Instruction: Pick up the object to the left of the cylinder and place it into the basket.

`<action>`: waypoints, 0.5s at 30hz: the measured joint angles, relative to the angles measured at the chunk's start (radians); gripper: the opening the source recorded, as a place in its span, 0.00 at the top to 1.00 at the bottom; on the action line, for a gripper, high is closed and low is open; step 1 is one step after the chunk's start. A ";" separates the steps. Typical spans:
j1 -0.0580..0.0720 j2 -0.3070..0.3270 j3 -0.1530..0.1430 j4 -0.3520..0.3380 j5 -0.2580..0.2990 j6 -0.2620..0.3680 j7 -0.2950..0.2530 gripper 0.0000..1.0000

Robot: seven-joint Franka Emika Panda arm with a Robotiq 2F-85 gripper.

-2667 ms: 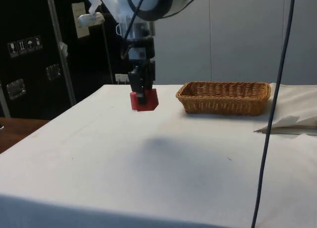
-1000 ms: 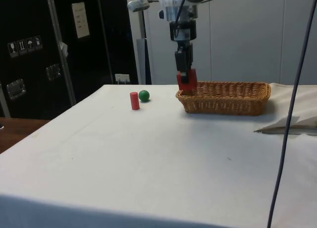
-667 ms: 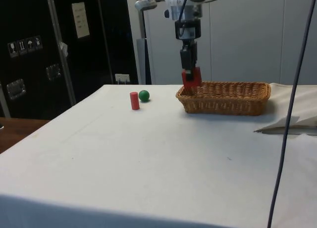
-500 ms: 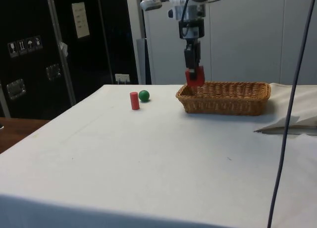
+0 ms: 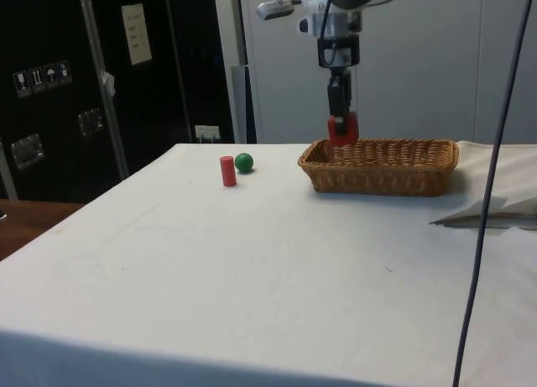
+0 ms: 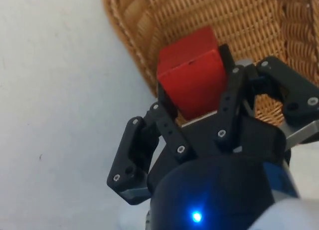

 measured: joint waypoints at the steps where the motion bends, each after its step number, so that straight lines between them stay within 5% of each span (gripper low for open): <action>1: 0.000 0.005 -0.004 -0.003 0.002 0.010 -0.005 1.00; 7: 0.000 0.030 -0.017 -0.012 0.014 0.050 -0.027 1.00; 15: -0.003 0.117 -0.033 -0.015 0.128 0.127 -0.136 1.00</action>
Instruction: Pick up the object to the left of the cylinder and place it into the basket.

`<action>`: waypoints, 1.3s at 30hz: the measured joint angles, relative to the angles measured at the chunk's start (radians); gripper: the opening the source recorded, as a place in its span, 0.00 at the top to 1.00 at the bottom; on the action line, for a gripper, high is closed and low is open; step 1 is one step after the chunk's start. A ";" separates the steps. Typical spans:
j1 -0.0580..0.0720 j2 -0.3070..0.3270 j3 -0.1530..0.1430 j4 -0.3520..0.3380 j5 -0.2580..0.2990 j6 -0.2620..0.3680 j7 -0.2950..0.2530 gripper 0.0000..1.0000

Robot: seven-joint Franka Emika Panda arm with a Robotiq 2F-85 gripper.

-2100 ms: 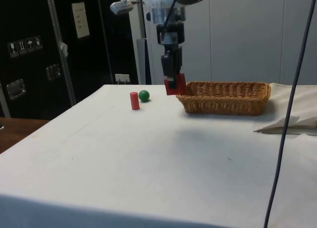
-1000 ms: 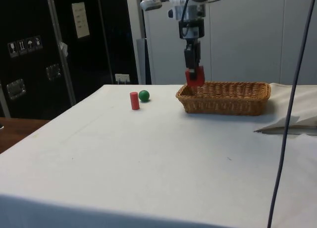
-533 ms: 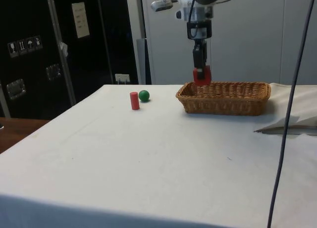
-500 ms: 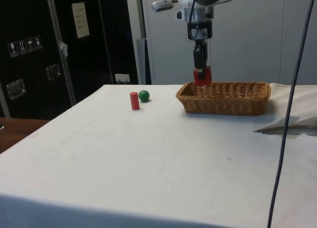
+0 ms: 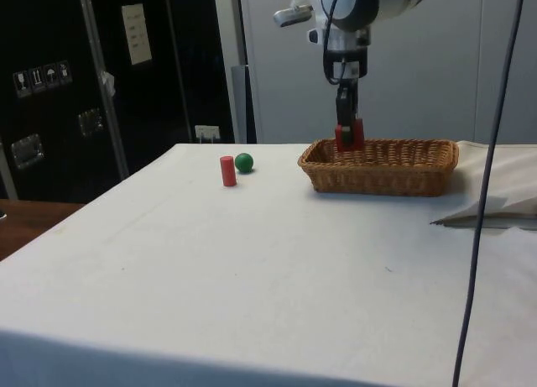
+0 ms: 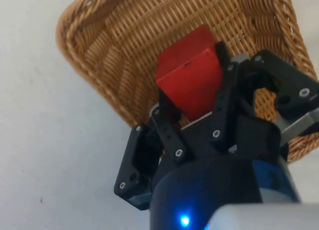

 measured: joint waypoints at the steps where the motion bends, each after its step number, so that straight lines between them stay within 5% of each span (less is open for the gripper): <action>1: 0.000 0.000 0.000 0.000 0.000 0.000 0.000 1.00; 15: -0.001 0.098 0.016 0.006 0.196 0.024 -0.142 1.00; 26: -0.001 0.145 0.042 0.013 0.261 0.024 -0.160 0.99; 36: -0.001 0.159 0.045 0.020 0.300 0.025 -0.189 0.07; 39: -0.001 0.158 0.045 0.021 0.302 0.025 -0.190 0.00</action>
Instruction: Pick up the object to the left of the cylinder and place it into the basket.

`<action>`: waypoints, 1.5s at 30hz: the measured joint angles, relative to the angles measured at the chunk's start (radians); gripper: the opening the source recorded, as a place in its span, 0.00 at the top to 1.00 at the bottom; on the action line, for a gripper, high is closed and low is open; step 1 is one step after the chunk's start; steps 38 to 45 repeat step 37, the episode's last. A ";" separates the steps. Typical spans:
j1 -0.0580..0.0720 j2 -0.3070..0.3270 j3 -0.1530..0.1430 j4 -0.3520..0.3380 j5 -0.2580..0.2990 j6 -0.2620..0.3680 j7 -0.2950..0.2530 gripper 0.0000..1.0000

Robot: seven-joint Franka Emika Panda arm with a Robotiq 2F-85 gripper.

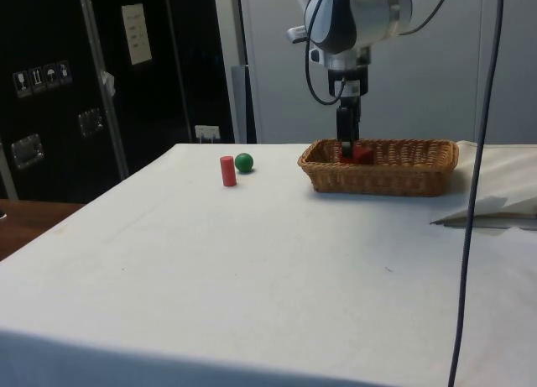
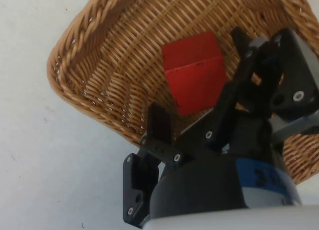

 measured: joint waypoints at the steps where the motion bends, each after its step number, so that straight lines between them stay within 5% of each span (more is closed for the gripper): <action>1: 0.000 0.000 0.000 0.000 0.000 0.000 0.000 0.00; 20: 0.007 -0.016 0.003 0.087 0.003 -0.062 0.007 0.00; 36: 0.007 0.021 0.065 0.192 0.014 -0.112 0.050 0.00; 45: 0.007 0.021 0.065 0.192 0.014 -0.112 0.050 0.00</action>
